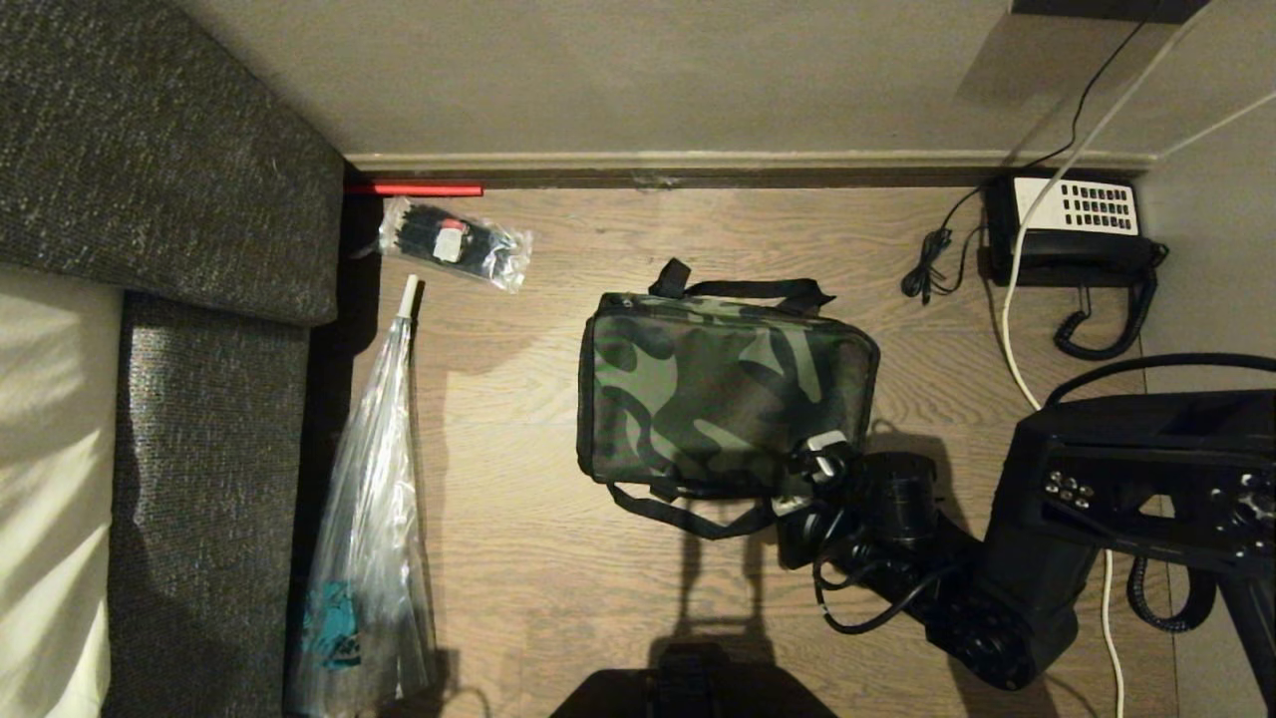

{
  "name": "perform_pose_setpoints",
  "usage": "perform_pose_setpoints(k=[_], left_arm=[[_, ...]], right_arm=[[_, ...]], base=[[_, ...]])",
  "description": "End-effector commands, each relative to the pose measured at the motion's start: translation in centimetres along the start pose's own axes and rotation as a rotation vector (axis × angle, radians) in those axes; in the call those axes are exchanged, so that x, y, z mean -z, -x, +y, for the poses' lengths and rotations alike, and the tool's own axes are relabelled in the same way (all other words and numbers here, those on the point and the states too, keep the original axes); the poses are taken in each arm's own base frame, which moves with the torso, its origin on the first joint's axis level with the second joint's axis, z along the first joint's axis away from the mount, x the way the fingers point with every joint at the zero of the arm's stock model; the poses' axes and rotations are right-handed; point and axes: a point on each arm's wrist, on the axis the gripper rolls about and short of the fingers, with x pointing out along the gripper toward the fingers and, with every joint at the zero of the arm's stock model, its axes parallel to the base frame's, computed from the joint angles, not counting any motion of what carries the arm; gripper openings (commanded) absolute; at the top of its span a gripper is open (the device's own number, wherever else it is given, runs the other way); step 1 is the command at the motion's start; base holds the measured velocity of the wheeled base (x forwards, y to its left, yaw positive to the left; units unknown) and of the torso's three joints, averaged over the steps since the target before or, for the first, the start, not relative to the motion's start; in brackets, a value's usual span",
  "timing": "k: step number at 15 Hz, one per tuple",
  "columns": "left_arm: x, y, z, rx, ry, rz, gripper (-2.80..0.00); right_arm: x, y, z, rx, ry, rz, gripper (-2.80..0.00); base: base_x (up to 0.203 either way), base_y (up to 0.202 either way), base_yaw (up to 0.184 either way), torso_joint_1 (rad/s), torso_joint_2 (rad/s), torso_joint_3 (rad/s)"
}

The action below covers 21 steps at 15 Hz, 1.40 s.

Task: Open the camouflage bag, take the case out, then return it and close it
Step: Open the top of the storage box

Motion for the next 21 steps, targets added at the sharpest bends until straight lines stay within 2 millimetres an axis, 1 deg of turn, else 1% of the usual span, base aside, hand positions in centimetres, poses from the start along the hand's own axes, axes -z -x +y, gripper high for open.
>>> perform_pose_setpoints(k=[1,4,6,10,12,13,16,17,18,21], left_arm=[[0.0,0.0,0.0,0.000,0.000,0.002,-2.80],[0.0,0.0,0.0,0.000,0.000,0.002,-2.80],[0.0,0.0,0.0,0.000,0.000,0.002,-2.80],[0.0,0.0,0.0,0.000,0.000,0.002,-2.80],[0.0,0.0,0.0,0.000,0.000,0.002,-2.80],[0.0,0.0,0.0,0.000,0.000,0.002,-2.80],[0.0,0.0,0.0,0.000,0.000,0.002,-2.80],[0.0,0.0,0.0,0.000,0.000,0.002,-2.80],[0.0,0.0,0.0,0.000,0.000,0.002,-2.80],[0.0,0.0,0.0,-0.001,0.000,0.002,-2.80]], right_arm=[[-0.6,0.7,0.0,-0.002,-0.001,-0.017,-2.80],[-0.6,1.7,-0.1,-0.007,0.010,-0.006,-2.80],[0.0,2.4,-0.3,-0.005,0.049,0.024,-2.80],[0.2,2.5,-0.6,0.007,0.053,0.036,-2.80],[0.4,2.4,-0.6,0.006,0.077,0.045,-2.80],[0.8,2.1,-0.6,0.009,0.087,0.054,-2.80],[0.8,1.8,-0.5,0.006,0.109,0.053,-2.80],[1.0,2.0,-0.5,0.000,0.131,0.063,-0.73],[1.1,2.0,-0.5,-0.002,0.136,0.065,0.00],[1.2,1.7,-0.6,0.007,0.138,0.067,0.00]], base=[[0.000,0.000,0.000,0.000,0.00,0.000],[0.000,0.000,0.000,0.000,0.00,0.000],[0.000,0.000,0.000,0.000,0.00,0.000],[0.000,0.000,0.000,0.000,0.00,0.000],[0.000,0.000,0.000,0.000,0.00,0.000],[0.000,0.000,0.000,0.000,0.00,0.000],[0.000,0.000,0.000,0.000,0.00,0.000],[0.000,0.000,0.000,0.000,0.00,0.000],[0.000,0.000,0.000,0.000,0.00,0.000],[0.000,0.000,0.000,0.000,0.00,0.000]])
